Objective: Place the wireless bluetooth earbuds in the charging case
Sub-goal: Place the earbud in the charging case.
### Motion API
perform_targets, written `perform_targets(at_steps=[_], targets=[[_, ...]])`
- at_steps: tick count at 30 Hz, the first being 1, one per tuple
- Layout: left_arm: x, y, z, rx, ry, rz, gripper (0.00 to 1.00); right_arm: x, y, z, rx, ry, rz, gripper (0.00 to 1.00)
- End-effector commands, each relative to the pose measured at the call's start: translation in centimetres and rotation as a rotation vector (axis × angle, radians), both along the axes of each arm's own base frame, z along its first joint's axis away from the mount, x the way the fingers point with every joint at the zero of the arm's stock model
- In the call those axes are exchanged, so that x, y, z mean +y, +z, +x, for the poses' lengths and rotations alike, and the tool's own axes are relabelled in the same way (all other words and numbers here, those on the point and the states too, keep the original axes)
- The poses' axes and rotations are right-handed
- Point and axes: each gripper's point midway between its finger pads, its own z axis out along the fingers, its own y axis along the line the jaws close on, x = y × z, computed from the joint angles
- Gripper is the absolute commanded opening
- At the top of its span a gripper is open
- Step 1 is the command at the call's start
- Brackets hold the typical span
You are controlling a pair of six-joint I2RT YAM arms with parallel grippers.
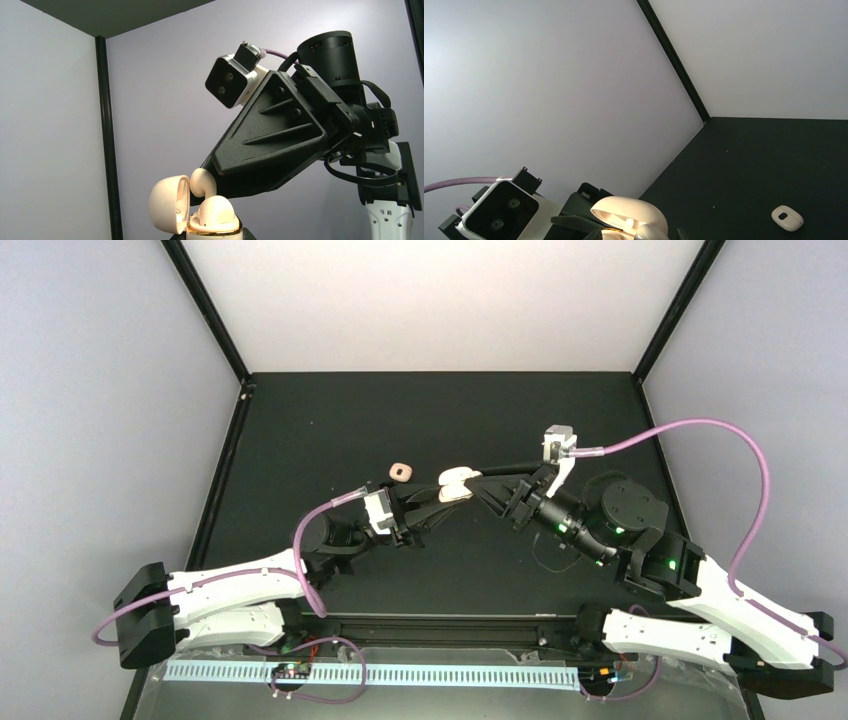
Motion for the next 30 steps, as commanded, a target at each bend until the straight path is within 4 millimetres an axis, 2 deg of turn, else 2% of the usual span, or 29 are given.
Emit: perform_targets(at_steps=[1, 8, 30], targets=[[0.59, 2.63, -0.78, -0.042, -0.016, -0.073, 0.02, -0.73, 1.70, -0.48, -0.035, 0.010, 0.026, 0.39], [0.77, 2.92, -0.85, -0.044, -0.018, -0.083, 0.02, -1.00, 1.97, -0.67, -0.037, 0.013, 0.028, 0.42], [0.42, 2.85, -0.78, -0.039, -0.025, -0.073, 0.02, -0.43, 2.35, -1.18, -0.038, 0.055, 0.030, 0.41]])
